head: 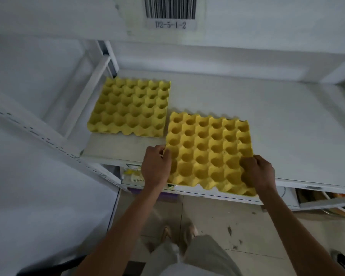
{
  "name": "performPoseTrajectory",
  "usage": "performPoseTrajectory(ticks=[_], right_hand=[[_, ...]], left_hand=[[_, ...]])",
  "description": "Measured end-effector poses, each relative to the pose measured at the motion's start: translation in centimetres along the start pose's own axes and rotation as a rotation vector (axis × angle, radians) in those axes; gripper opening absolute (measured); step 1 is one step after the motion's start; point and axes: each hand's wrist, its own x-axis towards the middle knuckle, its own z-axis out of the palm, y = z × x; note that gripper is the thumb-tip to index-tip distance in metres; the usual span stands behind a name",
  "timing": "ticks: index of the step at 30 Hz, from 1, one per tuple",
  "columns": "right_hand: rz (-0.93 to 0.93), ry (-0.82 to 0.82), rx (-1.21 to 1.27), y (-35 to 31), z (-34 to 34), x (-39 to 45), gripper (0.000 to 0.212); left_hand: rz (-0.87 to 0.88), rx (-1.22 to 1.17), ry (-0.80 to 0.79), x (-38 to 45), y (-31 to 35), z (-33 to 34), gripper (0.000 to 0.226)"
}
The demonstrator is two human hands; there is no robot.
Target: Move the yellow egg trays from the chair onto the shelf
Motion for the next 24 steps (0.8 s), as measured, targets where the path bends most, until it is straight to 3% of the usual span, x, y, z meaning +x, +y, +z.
performPoseTrajectory(ticks=[6, 10, 12, 15, 17, 19, 22, 24], right_hand=[[-0.086, 0.013, -0.038, -2.2, 0.7, 4.7, 0.033], [-0.116, 0.062, -0.082, -3.6, 0.5, 4.8, 0.043], [-0.249, 0.171, -0.255, -3.5, 0.5, 3.9, 0.045], [-0.600, 0.275, -0.464, -3.3, 1.3, 2.3, 0.050], [-0.789, 0.208, -0.547, -3.8, 2.8, 1.0, 0.056], [-0.856, 0.087, -0.660, -4.4, 4.9, 0.1, 0.063], [-0.821, -0.049, -0.768, -4.7, 7.5, 0.3, 0.064], [-0.795, -0.060, -0.792, -4.7, 8.3, 1.2, 0.057]], left_hand=[[0.087, -0.084, -0.086, 3.2, 1.4, 1.1, 0.037], [0.251, 0.173, -0.042, 3.4, 1.7, 0.0, 0.045], [0.407, 0.337, 0.055, 4.1, 1.5, -0.9, 0.040], [0.503, 0.404, 0.180, 7.2, 0.9, -2.7, 0.038], [0.481, 0.475, 0.175, 10.2, 0.6, -3.8, 0.043], [0.411, 0.572, 0.072, 12.9, 0.2, -4.4, 0.050], [0.366, 0.638, -0.122, 15.4, -1.5, -3.8, 0.054], [0.375, 0.630, -0.163, 15.9, -2.8, -3.2, 0.053]])
